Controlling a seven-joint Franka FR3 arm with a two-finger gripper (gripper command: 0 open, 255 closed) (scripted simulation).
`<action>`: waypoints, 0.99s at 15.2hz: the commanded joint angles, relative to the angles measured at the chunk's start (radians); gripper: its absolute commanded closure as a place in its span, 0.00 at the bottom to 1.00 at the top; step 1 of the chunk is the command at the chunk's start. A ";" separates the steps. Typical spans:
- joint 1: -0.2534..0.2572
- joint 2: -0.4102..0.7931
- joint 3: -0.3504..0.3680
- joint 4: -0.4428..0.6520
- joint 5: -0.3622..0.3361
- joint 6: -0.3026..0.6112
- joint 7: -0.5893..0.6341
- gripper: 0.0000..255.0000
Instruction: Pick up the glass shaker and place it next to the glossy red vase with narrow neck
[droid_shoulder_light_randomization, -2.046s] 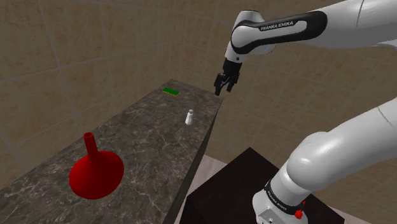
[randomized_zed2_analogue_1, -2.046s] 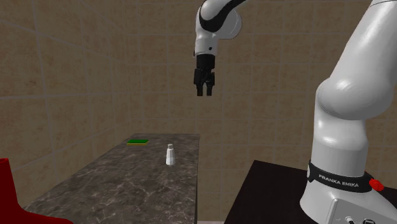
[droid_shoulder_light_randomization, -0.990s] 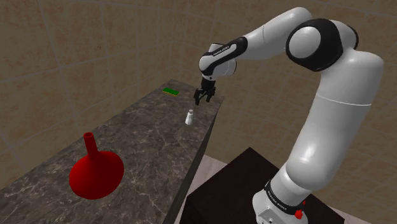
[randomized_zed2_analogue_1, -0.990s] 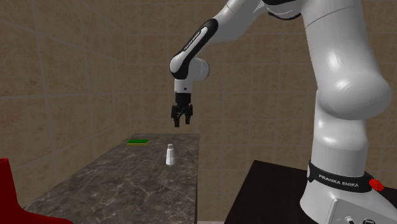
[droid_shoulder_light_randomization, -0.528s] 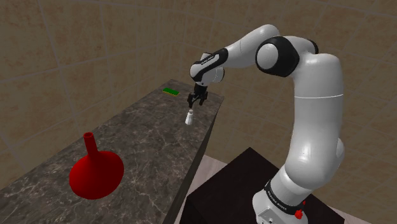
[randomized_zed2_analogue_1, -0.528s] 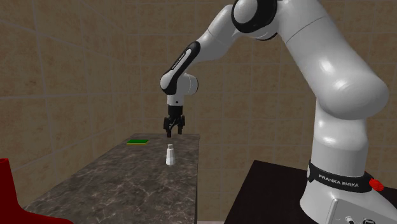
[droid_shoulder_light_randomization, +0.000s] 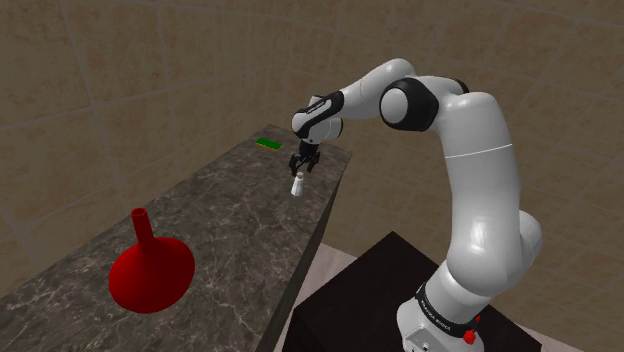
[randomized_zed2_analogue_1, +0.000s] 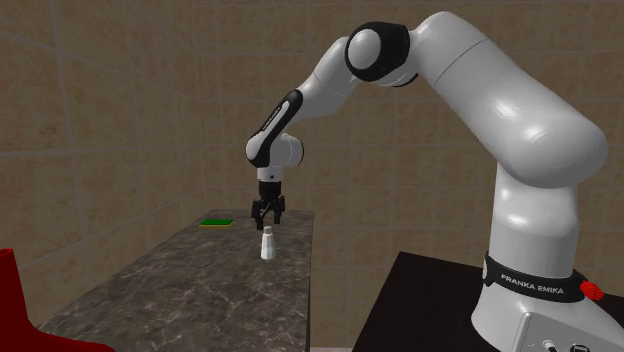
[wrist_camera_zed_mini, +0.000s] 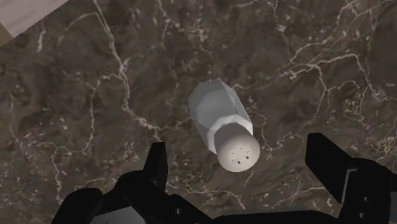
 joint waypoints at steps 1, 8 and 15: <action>-0.002 0.023 0.003 0.009 0.003 0.015 -0.002 0.00; -0.002 0.038 0.005 0.011 0.006 0.027 -0.003 0.00; -0.002 0.038 0.005 0.011 0.006 0.027 -0.003 1.00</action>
